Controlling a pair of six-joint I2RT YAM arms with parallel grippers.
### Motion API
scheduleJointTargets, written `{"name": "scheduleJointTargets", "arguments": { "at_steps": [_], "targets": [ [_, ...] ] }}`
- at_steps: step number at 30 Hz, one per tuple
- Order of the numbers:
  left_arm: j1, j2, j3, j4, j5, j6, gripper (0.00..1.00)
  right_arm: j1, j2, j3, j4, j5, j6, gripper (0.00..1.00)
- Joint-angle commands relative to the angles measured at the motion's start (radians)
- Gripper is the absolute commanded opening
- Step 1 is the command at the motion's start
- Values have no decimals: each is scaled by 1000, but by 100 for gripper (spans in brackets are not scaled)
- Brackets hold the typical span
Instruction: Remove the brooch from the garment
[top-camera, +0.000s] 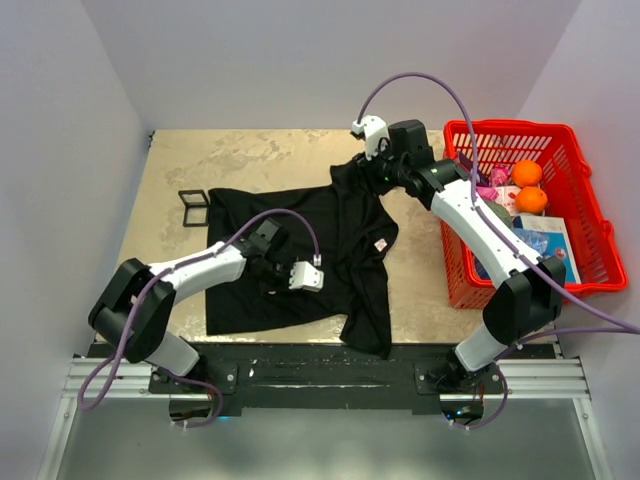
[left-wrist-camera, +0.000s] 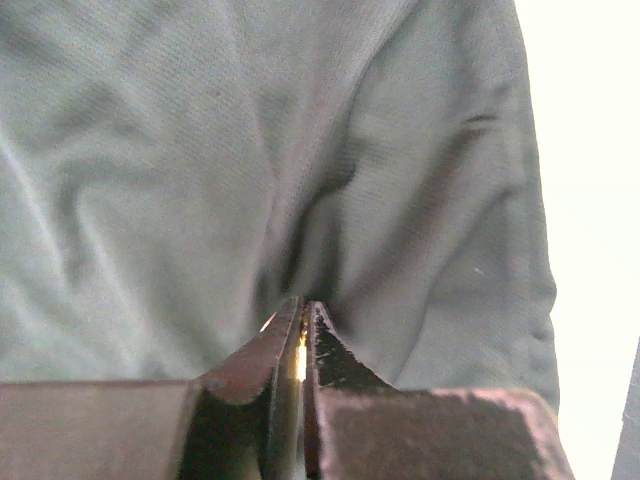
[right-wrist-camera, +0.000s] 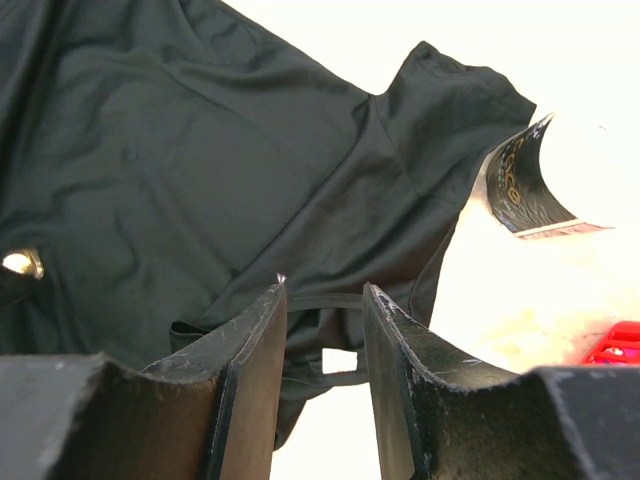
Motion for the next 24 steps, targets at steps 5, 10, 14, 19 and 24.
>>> {"name": "scheduleJointTargets", "arguments": {
  "at_steps": [5, 10, 14, 19, 24],
  "targets": [
    [68, -138, 224, -142, 120, -96, 2, -5, 4, 26, 13, 15, -18, 40],
    [134, -105, 264, -183, 153, -150, 7, -5, 21, 22, 5, -26, -15, 40],
    [140, -109, 146, -160, 118, -161, 27, -6, 30, 32, 4, -34, -14, 40],
    [134, -82, 63, -79, 24, -241, 33, -5, 29, 36, 2, -33, -14, 40],
    [134, -17, 79, -71, -25, -342, 33, -5, 15, 8, 8, -39, -12, 41]
  ]
}}
